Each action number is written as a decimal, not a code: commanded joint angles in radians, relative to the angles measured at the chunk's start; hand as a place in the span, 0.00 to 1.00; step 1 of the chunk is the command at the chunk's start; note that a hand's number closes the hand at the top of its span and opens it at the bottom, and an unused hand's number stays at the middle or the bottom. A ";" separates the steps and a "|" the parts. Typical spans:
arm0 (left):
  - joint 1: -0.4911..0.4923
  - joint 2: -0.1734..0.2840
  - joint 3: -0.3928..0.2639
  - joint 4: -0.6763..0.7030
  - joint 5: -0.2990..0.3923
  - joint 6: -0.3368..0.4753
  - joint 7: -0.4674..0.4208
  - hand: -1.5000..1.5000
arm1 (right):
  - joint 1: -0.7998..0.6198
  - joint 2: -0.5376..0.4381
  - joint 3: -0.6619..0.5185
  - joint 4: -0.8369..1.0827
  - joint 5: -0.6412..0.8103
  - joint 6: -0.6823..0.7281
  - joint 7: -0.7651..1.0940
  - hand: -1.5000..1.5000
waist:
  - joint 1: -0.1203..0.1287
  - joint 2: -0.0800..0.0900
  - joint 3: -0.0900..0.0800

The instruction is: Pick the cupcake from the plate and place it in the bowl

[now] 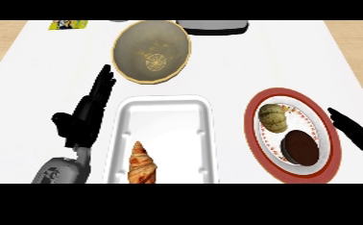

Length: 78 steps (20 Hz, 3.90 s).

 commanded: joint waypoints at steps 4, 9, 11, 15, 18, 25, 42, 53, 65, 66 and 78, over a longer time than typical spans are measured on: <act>-0.034 -0.047 0.044 0.054 -0.027 -0.034 -0.015 0.50 | -0.007 0.061 -0.105 0.016 -0.064 0.120 -0.016 0.00 | -0.001 0.001 0.000; -0.030 -0.028 0.062 -0.061 -0.030 -0.052 0.110 0.50 | 0.020 0.159 -0.044 0.051 0.047 0.113 -0.037 0.00 | 0.003 0.000 0.000; 0.081 -0.024 0.044 -0.134 -0.042 -0.061 0.078 0.50 | -0.017 0.199 -0.038 0.083 0.057 0.096 -0.038 0.00 | 0.007 0.000 0.000; 0.055 -0.069 0.060 -0.056 -0.059 -0.081 0.027 0.50 | -0.089 0.200 -0.093 0.174 0.035 0.159 -0.022 0.00 | 0.006 0.001 0.000; -0.016 -0.080 0.113 0.071 -0.070 -0.090 -0.030 0.50 | 0.015 0.242 -0.075 0.141 0.112 0.160 -0.107 0.00 | -0.001 0.001 0.000; 0.018 -0.113 0.079 -0.040 -0.129 -0.085 0.050 0.50 | -0.074 0.258 -0.108 0.264 0.214 0.142 -0.152 0.00 | 0.004 0.000 0.000; 0.028 -0.132 0.123 -0.014 -0.122 -0.136 0.035 0.50 | -0.189 0.272 0.081 0.538 0.588 0.012 -0.444 1.00 | 0.011 0.001 0.001; -0.005 -0.125 0.128 -0.022 -0.123 -0.162 0.043 0.50 | -0.268 0.605 0.237 0.371 0.613 -0.187 -0.122 1.00 | 0.053 0.004 -0.003; -0.062 -0.141 0.075 -0.002 -0.133 -0.195 0.049 0.50 | -0.602 0.617 0.442 0.318 0.645 -0.685 0.133 1.00 | 0.167 0.005 -0.004; -0.069 -0.159 0.061 0.010 -0.132 -0.195 0.055 0.50 | -0.633 0.617 0.463 0.329 0.684 -0.721 0.150 1.00 | 0.161 0.009 -0.007; -0.102 -0.167 0.060 0.042 -0.141 -0.189 0.066 0.50 | -1.064 0.618 0.539 0.530 0.960 -0.929 0.626 1.00 | 0.178 0.003 -0.015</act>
